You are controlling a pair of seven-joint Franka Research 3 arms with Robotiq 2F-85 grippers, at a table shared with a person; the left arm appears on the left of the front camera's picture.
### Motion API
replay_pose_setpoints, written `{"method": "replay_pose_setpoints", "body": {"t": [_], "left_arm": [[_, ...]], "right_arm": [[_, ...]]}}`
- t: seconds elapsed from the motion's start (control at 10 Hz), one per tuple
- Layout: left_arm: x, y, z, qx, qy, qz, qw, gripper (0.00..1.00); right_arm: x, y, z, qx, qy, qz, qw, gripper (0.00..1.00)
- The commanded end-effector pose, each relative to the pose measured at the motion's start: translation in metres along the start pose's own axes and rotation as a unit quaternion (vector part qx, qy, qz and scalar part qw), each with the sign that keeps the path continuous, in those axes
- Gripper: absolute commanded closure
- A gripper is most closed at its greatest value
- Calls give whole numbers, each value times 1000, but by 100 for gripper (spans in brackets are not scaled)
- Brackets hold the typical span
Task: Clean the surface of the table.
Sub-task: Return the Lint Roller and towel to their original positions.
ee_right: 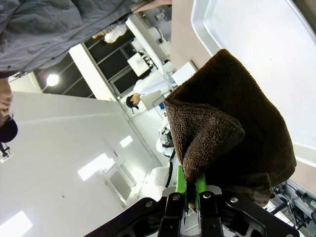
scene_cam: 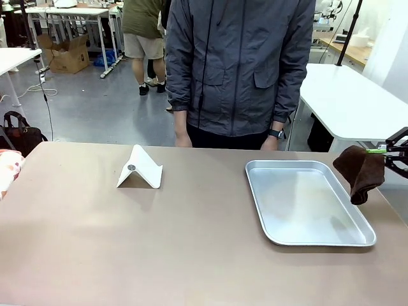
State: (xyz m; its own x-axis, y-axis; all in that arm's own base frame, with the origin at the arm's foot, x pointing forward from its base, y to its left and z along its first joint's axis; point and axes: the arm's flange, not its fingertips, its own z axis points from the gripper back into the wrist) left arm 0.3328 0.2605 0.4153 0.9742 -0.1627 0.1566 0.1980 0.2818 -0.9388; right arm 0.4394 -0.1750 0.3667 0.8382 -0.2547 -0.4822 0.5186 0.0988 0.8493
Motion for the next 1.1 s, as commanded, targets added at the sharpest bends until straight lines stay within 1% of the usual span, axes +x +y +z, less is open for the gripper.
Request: {"method": "replay_pose_setpoints", "body": {"t": [0.0,0.1,0.3,0.4,0.5,0.6,0.7,0.8,0.9,1.0], "left_arm": [[11,-31,-23,0,59,-36,998,78],[25,-61,-40,11,64,-43,997,78],[56,-118,-80,61,78,-16,995,78],[71,-145,-104,82,97,-4,992,78],[92,-172,-136,103,73,5,992,78],[109,-193,-164,125,34,6,992,78],[123,-207,-189,187,17,-14,982,78],[137,-218,-214,213,23,-11,977,78],[155,-225,-238,224,16,5,974,78],[170,-226,-254,241,11,12,970,78]], "right_arm": [[-2,14,-16,-22,-28,-6,999,92],[-8,36,-43,-45,1,20,999,92],[-19,74,-107,-69,20,42,997,92],[-25,89,-144,-69,24,55,996,92],[-32,101,-189,-76,15,56,995,92],[-39,106,-229,-87,12,63,994,92],[-47,104,-268,-115,35,80,990,92],[-54,96,-306,-132,22,92,987,92],[-64,85,-341,-142,38,82,986,92],[-72,75,-363,-147,45,73,985,92]]}}
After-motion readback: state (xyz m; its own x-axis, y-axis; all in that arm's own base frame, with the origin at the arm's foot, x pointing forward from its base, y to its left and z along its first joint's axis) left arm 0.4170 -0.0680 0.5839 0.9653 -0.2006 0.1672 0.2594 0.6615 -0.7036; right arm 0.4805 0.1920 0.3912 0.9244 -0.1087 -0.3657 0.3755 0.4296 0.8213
